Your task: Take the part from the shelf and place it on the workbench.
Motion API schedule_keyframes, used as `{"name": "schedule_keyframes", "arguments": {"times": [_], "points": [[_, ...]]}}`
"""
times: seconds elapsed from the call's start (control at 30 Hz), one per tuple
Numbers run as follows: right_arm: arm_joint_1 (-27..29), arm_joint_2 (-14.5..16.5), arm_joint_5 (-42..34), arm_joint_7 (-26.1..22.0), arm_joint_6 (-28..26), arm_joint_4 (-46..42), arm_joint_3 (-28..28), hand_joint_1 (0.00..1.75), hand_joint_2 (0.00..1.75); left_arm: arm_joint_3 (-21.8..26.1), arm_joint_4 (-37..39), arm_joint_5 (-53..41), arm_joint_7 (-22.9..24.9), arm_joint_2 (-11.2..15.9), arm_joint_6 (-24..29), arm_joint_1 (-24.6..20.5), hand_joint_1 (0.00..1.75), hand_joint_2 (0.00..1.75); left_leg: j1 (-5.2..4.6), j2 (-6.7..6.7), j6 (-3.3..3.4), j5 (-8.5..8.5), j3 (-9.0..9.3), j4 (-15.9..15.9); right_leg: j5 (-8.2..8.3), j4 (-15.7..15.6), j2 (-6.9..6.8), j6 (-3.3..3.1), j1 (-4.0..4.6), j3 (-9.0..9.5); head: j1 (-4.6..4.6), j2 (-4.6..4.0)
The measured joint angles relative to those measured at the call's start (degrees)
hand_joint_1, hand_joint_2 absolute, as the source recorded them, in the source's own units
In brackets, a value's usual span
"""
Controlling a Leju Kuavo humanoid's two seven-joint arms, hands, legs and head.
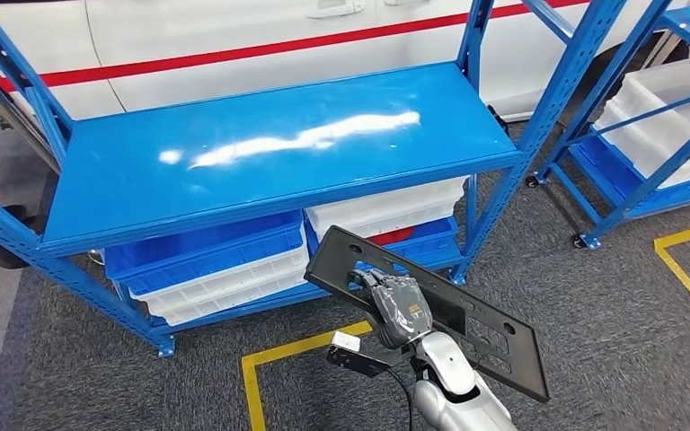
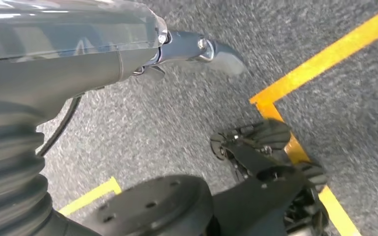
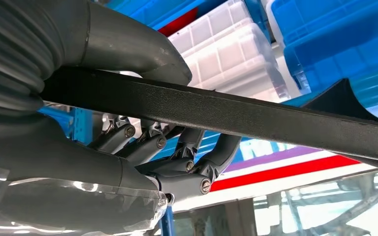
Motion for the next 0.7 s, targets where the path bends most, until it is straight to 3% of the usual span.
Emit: {"name": "schedule_keyframes", "arguments": {"times": [0.03, 0.07, 0.13, 0.17, 0.2, 0.27, 0.3, 0.33, 0.43, 0.47, 0.53, 0.6, 0.63, 0.7], "points": [[0.03, 0.04, 0.01, -0.01, 0.01, 0.05, -0.03, 1.75, 1.75, 0.01, 0.0, -0.01, -0.01, -0.04, -0.06, -0.08, 0.0, 1.75, 0.16, 0.52, 0.13, 0.33, 0.17, -0.38, 0.23, -0.25, 0.37, 0.42, -0.02, -0.03, 0.0, 0.0], [0.04, 0.03, 0.01, -0.01, 0.01, 0.08, -0.08, 1.75, 1.75, 0.03, 0.0, -0.01, -0.02, -0.07, -0.13, -0.16, 0.0, 1.75, 0.26, 1.1, 0.36, 0.75, 0.34, -0.91, 0.11, -0.2, -0.3, 0.74, 0.09, -0.15, 0.01, 0.0], [-0.09, 0.01, 0.06, -0.02, 0.01, 0.13, -0.2, 1.75, 1.75, 0.08, 0.0, -0.01, -0.04, -0.16, -0.21, -0.23, 0.0, 1.75, 0.43, 2.45, 0.93, 1.56, 0.51, -1.95, -1.84, 2.29, -3.27, 1.07, 0.43, -1.38, 0.02, 0.0], [-0.16, 0.03, 0.1, -0.03, 0.02, 0.16, -0.24, 1.75, 1.75, 0.15, 0.0, -0.01, -0.04, -0.16, -0.23, -0.18, 0.0, 1.75, 0.2, 3.2, 1.11, 1.75, 0.46, -2.11, -3.67, 5.25, -5.1, 1.13, 0.52, -2.72, 0.02, 0.0], [-0.18, 0.04, 0.14, -0.03, 0.04, 0.19, -0.25, 1.75, 1.75, 0.22, 0.0, -0.01, -0.05, -0.17, -0.24, -0.1, 0.0, 1.75, 0.04, 3.98, 1.24, 1.83, 0.34, -2.13, -5.46, 8.79, -6.05, 1.19, 0.52, -4.27, 0.02, 0.0], [-0.02, 0.07, 0.21, -0.03, 0.08, 0.23, -0.31, 1.75, 1.75, 0.34, 0.0, -0.01, -0.04, -0.17, -0.26, 0.03, 0.0, 1.75, -0.22, 5.59, 1.31, 1.87, 0.12, -2.08, -7.14, 13.79, -6.73, 1.27, 0.48, -6.17, 0.03, 0.0], [0.07, 0.08, 0.25, -0.03, 0.08, 0.25, -0.36, 1.75, 1.75, 0.37, 0.0, -0.01, -0.05, -0.17, -0.27, 0.04, 0.0, 1.75, -0.31, 6.37, 1.32, 1.88, 0.07, -2.08, -6.49, 13.35, -6.87, 1.21, 0.49, -5.62, 0.03, 0.0], [0.1, 0.08, 0.3, -0.04, 0.08, 0.27, -0.43, 1.75, 1.75, 0.39, 0.0, -0.01, -0.05, -0.19, -0.3, 0.01, 0.0, 1.75, -0.39, 7.1, 1.32, 1.88, 0.06, -2.07, -5.06, 10.75, -7.14, 1.06, 0.56, -3.95, 0.03, 0.0], [-0.16, 0.1, 0.4, -0.08, 0.03, 0.26, -0.69, 1.75, 1.75, 0.41, 0.0, -0.03, -0.09, -0.26, -0.37, -0.17, 0.0, 1.75, -0.79, 8.95, 1.11, 1.75, 0.14, -1.98, -1.4, -0.02, -9.95, -0.24, 1.4, 2.26, 0.03, 0.0], [-0.27, 0.12, 0.43, -0.08, 0.01, 0.25, -0.78, 1.75, 1.75, 0.42, 0.0, -0.04, -0.1, -0.26, -0.37, -0.21, 0.0, 1.75, -0.91, 9.44, 0.98, 1.71, 0.17, -1.97, -1.15, -1.61, -10.51, -0.7, 1.67, 3.01, 0.03, 0.0], [-0.33, 0.15, 0.49, -0.06, -0.05, 0.21, -0.96, 1.75, 1.75, 0.43, -0.01, -0.05, -0.09, -0.27, -0.36, -0.28, 0.0, 1.75, -1.05, 10.49, 0.61, 1.68, 0.29, -2.02, -0.9, -2.27, -9.62, -1.39, 1.76, 2.94, 0.02, 0.01], [-0.2, 0.16, 0.52, -0.01, -0.1, 0.2, -1.11, 1.75, 1.75, 0.45, -0.01, -0.09, -0.08, -0.27, -0.37, -0.4, 0.0, 1.75, -0.93, 9.61, 0.03, 0.81, 0.11, -1.21, -0.4, -2.79, -8.46, -1.86, 1.27, 2.96, 0.02, 0.01], [-0.18, 0.2, 0.53, 0.03, -0.13, 0.19, -1.19, 1.75, 1.75, 0.45, -0.01, -0.11, -0.06, -0.27, -0.38, -0.43, 0.0, 1.75, -0.78, 8.21, -0.33, -0.49, -0.49, 0.45, -0.09, -3.06, -7.93, -2.1, 0.95, 2.94, 0.02, 0.01], [-0.2, 0.33, 0.58, 0.08, -0.15, 0.16, -1.27, 1.75, 1.75, 0.45, 0.0, -0.14, -0.01, -0.27, -0.4, -0.26, 0.0, 1.75, -0.19, 5.14, -1.04, -4.35, -2.97, 6.73, 0.34, -3.22, -6.84, -2.34, 0.61, 2.67, 0.02, 0.0]]}}
